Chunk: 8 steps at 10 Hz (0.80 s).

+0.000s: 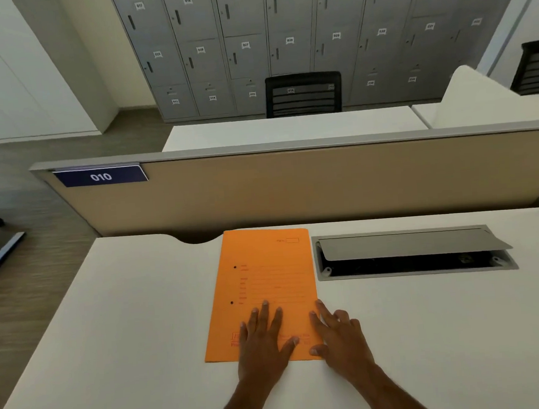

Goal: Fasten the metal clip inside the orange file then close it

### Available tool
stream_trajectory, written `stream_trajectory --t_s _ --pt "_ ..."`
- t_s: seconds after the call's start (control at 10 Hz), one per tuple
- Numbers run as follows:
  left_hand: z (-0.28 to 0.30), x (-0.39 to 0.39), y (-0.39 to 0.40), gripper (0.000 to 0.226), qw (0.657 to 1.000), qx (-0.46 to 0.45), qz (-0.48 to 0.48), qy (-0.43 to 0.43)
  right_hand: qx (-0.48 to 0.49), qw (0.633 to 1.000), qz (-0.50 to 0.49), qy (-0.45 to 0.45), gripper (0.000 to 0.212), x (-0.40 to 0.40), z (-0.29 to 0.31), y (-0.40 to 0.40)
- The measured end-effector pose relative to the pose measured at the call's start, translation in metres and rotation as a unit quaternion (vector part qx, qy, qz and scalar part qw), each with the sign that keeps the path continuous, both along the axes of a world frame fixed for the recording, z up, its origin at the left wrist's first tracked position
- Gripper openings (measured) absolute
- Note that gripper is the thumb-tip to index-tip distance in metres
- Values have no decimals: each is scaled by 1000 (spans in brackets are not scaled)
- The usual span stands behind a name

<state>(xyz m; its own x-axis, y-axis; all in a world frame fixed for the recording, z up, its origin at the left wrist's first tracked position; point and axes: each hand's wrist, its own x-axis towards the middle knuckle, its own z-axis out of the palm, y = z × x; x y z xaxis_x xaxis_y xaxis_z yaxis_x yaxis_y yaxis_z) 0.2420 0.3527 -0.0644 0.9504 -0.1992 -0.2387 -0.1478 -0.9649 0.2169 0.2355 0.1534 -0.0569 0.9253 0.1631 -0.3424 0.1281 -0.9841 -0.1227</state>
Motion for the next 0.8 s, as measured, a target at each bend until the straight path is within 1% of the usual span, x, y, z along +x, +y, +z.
stream_trajectory --t_s 0.2,0.3,0.4,0.5,0.6,0.7,0.8 --pt "-4 4 0 83 1000 13 3 -5 -5 1000 10 -3 81 6 -4 -1" --pt "-3 7 -2 90 1000 17 -3 -4 4 1000 9 -3 78 7 0 -3" --pt "3 2 -3 86 1000 -6 -6 -21 9 999 21 -25 73 -1 8 -4" --pt "2 -13 -5 75 996 -52 18 -64 35 998 15 -59 69 -20 8 -2" --pt "-4 -25 -6 65 994 -65 30 -87 69 995 -12 -74 69 -38 -3 -3" --pt "-5 -48 -16 58 991 -79 30 -102 80 993 -39 -83 73 -68 -12 -14" --pt "-10 -66 -34 57 989 -89 32 -109 81 989 -61 -111 73 -88 -15 -30"
